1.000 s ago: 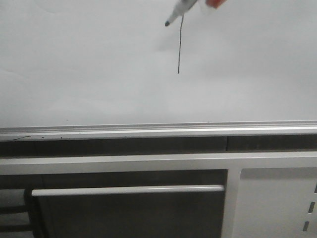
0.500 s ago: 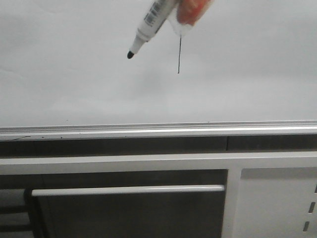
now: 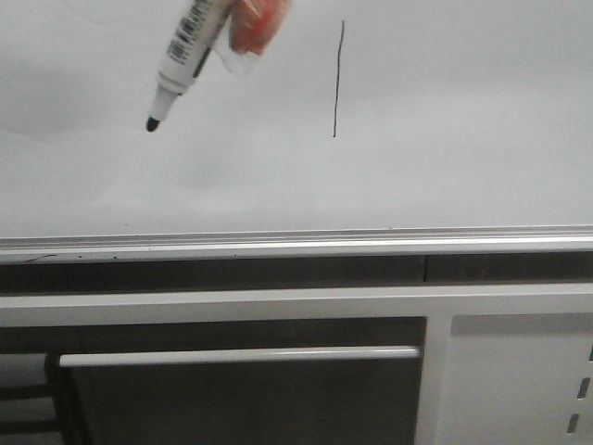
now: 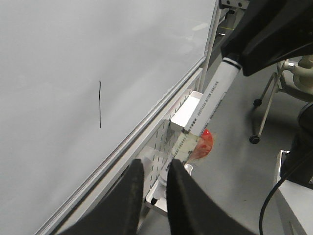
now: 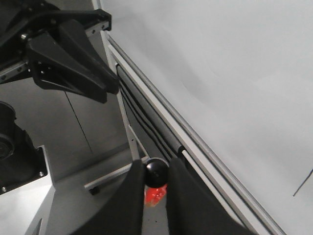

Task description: Write number 1 on whiteboard

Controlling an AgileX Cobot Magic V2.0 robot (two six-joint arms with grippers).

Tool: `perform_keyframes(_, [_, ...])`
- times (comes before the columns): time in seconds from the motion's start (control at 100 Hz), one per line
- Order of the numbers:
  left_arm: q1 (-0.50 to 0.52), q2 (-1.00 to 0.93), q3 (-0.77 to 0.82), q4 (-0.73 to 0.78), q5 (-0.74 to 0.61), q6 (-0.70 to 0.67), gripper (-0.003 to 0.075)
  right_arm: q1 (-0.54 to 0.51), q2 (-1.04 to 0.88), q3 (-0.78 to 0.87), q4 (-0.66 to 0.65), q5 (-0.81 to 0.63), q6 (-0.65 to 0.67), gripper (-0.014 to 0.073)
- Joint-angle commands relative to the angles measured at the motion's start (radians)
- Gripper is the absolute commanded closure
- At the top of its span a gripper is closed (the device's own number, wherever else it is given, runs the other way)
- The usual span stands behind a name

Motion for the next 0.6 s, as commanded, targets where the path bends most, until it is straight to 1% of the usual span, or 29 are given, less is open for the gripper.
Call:
perform_keyframes(0.0, [0.000,0.002,-0.031,-0.067,0.009,0.001,0.0531,0.000,0.009,-0.054,0.064,-0.022,-0.047,0.0637])
perform_keyframes(0.15, [0.000,0.014,-0.031,-0.067,0.035,0.001,0.0522,0.000,0.034,-0.088,0.083,0.007,-0.072,0.0638])
perform_keyframes(0.23, [0.000,0.039,-0.035,-0.067,0.070,0.001,0.0522,0.000,0.046,-0.106,0.083,0.023,-0.074,0.0637])
perform_keyframes(0.37, [0.000,0.084,-0.053,-0.071,0.151,0.046,0.0522,0.000,0.073,-0.131,0.085,0.057,-0.110,0.0638])
perform_keyframes(0.49, [0.000,0.103,-0.062,-0.071,0.170,0.072,0.0521,0.000,0.095,-0.156,0.085,0.095,-0.117,0.0638])
perform_keyframes(0.59, [0.000,0.120,-0.062,-0.063,0.209,0.081,0.0521,0.000,0.112,-0.167,0.085,0.097,-0.130,0.0637])
